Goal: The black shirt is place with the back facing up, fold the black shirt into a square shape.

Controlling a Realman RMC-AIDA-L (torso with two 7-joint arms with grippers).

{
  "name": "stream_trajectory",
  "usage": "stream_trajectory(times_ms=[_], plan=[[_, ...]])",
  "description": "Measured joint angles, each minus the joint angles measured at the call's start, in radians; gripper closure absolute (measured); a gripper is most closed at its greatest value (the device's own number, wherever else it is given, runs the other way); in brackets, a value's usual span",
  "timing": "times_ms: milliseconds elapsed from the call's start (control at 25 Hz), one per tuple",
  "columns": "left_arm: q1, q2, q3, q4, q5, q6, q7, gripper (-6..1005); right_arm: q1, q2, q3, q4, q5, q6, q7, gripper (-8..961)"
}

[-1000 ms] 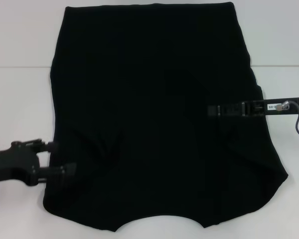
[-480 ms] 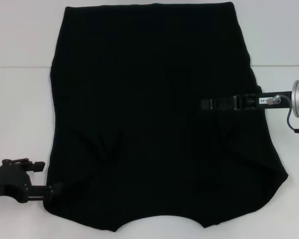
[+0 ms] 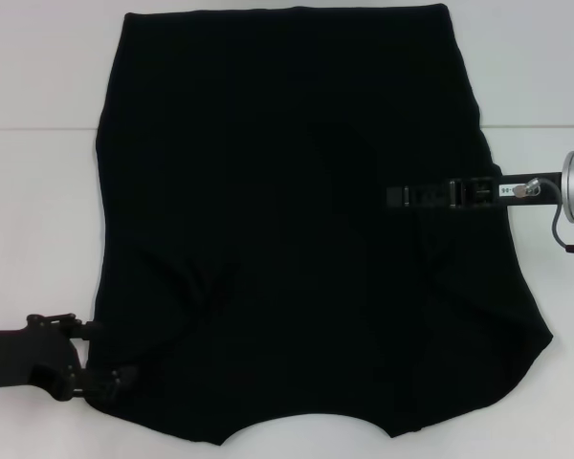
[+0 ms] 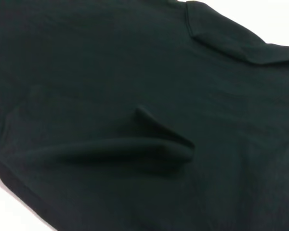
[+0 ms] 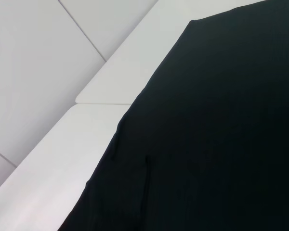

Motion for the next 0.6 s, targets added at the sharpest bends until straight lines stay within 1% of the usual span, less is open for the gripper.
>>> stream_trajectory(times_ms=[200, 440, 600], plan=[[0.001, -0.013, 0.005, 0.012, 0.001, -0.022, 0.009, 140, -0.002, -0.003, 0.0, 0.0, 0.002, 0.0, 0.0, 266], [0.001, -0.009, 0.016, 0.012, 0.008, -0.029, 0.008, 140, -0.005, -0.006, 0.013, -0.001, 0.003, -0.008, 0.0, 266], [0.002, -0.011, 0.016, 0.016, 0.021, -0.031, 0.007, 381, -0.006, -0.007, 0.016, -0.002, 0.003, -0.009, 0.0, 267]])
